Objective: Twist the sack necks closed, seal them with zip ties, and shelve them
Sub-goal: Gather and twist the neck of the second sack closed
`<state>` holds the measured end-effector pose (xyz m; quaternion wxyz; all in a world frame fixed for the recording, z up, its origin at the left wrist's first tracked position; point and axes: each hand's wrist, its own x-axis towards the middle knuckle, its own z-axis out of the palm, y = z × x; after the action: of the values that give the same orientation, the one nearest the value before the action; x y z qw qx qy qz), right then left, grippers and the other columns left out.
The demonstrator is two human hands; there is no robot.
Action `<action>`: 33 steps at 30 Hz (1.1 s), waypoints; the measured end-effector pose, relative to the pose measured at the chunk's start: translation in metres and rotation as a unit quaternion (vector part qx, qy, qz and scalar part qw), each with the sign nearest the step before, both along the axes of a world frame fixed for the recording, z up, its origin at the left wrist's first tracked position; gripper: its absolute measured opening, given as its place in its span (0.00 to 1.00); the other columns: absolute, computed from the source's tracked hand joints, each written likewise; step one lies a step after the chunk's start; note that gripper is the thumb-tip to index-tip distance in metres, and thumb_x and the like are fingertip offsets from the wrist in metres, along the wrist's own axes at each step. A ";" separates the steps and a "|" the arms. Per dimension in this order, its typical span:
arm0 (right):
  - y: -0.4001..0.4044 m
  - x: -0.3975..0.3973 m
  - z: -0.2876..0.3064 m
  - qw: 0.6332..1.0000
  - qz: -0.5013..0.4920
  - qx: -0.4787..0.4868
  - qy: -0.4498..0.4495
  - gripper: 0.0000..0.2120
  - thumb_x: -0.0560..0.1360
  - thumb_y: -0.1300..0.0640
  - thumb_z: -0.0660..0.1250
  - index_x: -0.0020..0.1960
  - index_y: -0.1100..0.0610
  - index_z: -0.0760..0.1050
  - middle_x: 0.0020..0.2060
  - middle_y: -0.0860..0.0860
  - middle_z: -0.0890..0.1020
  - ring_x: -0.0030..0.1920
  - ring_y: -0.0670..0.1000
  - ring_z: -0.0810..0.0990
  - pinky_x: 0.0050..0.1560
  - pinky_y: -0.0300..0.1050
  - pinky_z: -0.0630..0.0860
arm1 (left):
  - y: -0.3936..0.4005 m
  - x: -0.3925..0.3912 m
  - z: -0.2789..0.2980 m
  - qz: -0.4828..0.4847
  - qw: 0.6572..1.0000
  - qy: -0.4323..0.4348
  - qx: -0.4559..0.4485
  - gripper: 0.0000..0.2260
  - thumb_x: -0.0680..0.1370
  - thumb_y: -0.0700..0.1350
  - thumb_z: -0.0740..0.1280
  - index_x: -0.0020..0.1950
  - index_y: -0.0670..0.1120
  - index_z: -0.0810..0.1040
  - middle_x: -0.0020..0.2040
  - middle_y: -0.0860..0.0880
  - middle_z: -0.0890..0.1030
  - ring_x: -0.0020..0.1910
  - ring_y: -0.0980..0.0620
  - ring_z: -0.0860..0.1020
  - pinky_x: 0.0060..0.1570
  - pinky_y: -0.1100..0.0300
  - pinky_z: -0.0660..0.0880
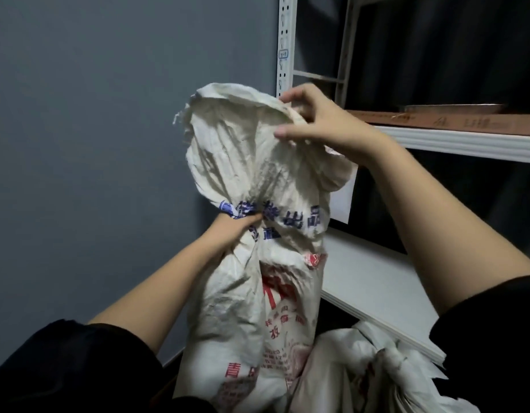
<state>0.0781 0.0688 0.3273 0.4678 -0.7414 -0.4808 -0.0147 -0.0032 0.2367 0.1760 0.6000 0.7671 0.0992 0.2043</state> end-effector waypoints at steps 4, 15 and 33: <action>-0.027 0.025 -0.021 0.985 -0.040 -0.166 0.029 0.45 0.66 0.53 0.78 0.75 0.52 0.56 0.67 0.47 0.70 0.65 0.44 0.70 0.59 0.35 0.72 | 0.018 -0.006 0.000 0.001 0.999 0.035 0.018 0.04 0.77 0.46 0.68 0.51 0.49 0.78 0.33 0.54 0.79 0.29 0.57 0.76 0.36 0.67 0.71; -0.036 0.041 -0.043 0.993 -0.034 -0.032 0.108 0.06 0.74 0.61 0.69 0.51 0.57 0.77 0.41 0.50 0.81 0.37 0.45 0.80 0.38 0.38 0.76 | 0.010 -0.012 -0.001 -0.001 0.996 0.086 0.012 0.12 0.70 0.53 0.74 0.37 0.44 0.81 0.30 0.46 0.80 0.31 0.45 0.77 0.34 0.59 0.73; -0.029 0.019 -0.040 0.993 -0.019 0.044 0.108 0.40 0.64 0.50 0.76 0.72 0.48 0.63 0.62 0.47 0.73 0.58 0.46 0.77 0.51 0.38 0.77 | -0.011 0.003 -0.012 0.042 0.998 0.041 -0.019 0.07 0.78 0.45 0.66 0.39 0.48 0.74 0.30 0.49 0.70 0.26 0.53 0.64 0.21 0.67 0.60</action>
<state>0.0972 0.0396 0.2875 0.5489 -0.7263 -0.4122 0.0355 -0.0007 0.2258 0.1644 0.6007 0.7583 0.1600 0.1960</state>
